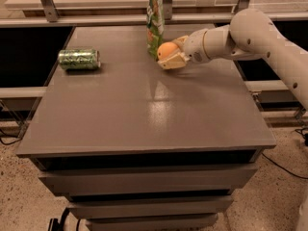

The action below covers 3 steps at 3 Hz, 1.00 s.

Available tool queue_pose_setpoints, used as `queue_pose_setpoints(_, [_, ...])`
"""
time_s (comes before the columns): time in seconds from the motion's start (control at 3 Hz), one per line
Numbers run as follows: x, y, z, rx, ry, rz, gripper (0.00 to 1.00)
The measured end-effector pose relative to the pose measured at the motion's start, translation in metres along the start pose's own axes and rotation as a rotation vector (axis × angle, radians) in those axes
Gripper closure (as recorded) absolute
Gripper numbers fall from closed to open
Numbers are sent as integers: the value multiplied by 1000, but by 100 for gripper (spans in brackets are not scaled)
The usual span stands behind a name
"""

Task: Move orange near green jalapeno chip bag

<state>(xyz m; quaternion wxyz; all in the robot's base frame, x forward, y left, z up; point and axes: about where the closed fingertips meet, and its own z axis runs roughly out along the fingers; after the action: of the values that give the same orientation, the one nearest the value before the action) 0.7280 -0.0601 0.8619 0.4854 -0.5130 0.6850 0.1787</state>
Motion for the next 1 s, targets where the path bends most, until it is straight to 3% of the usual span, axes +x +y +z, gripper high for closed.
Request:
queue_pose_setpoints(0.33, [2, 2, 7, -6, 14, -7, 12])
queue_pose_setpoints(0.67, [5, 1, 8, -6, 27, -6, 0])
queue_pose_setpoints(1.0, [6, 1, 6, -15, 34, -3, 0])
